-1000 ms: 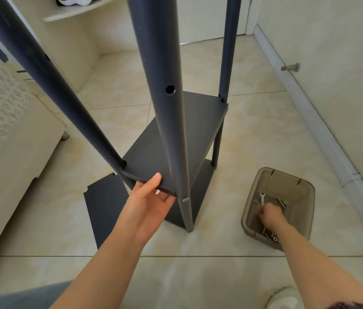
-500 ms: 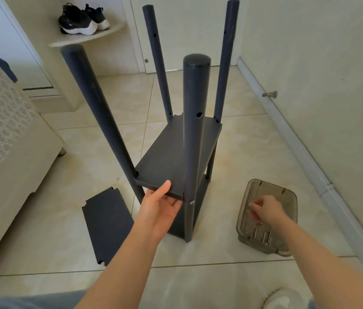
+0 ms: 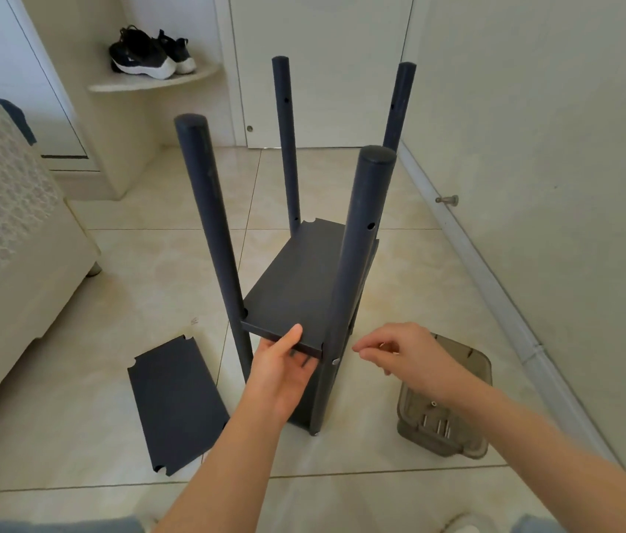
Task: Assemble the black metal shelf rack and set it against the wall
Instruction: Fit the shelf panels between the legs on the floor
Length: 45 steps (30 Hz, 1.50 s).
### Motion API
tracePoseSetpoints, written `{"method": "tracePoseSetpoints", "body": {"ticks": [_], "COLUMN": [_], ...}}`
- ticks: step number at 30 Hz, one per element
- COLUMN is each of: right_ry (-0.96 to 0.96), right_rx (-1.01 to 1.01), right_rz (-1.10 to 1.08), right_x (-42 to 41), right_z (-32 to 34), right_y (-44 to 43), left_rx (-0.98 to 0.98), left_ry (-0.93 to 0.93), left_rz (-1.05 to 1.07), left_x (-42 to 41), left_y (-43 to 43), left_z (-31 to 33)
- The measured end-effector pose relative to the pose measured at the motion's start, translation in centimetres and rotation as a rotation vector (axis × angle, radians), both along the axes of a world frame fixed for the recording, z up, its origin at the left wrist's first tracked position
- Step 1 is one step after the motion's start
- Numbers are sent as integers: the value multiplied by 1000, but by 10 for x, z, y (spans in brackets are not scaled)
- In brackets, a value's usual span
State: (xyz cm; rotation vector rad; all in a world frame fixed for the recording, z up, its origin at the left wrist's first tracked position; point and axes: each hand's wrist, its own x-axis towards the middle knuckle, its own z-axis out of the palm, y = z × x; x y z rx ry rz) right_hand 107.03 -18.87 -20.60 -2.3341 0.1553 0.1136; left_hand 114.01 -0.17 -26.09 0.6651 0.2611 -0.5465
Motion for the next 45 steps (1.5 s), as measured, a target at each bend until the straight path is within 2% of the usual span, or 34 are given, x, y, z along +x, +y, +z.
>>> {"method": "tracePoseSetpoints", "body": {"ticks": [6,11,18,23,27,32,39,45], "right_ry": [-214,-12,-58,-136,-115,-32,-51,-11], "right_rx": [-55,70,-116,-48,-13,4,17,-67], "right_rz": [-116,-126,8,-7,8,135,288,393], "right_x": [-1,-2,-7,3,8,14,29,59], "right_z": [13,-1,-7,-11,-16,-11,3,25], "right_y": [22,29,35,37,39,35,34,31], "left_rx": [-21,-16,-23,-8,-21,-4,9,-50], "left_ry": [-5,5,-12,-13,-21,-29,-13,42], "left_rz": [0,-4,-3,6,16,10,34,68], "left_x": [1,3,2,2,3,6,11,19], "left_y": [0,-1,1,-1,1,2,9,9], "left_z": [2,1,1,3,2,0,5,12]}}
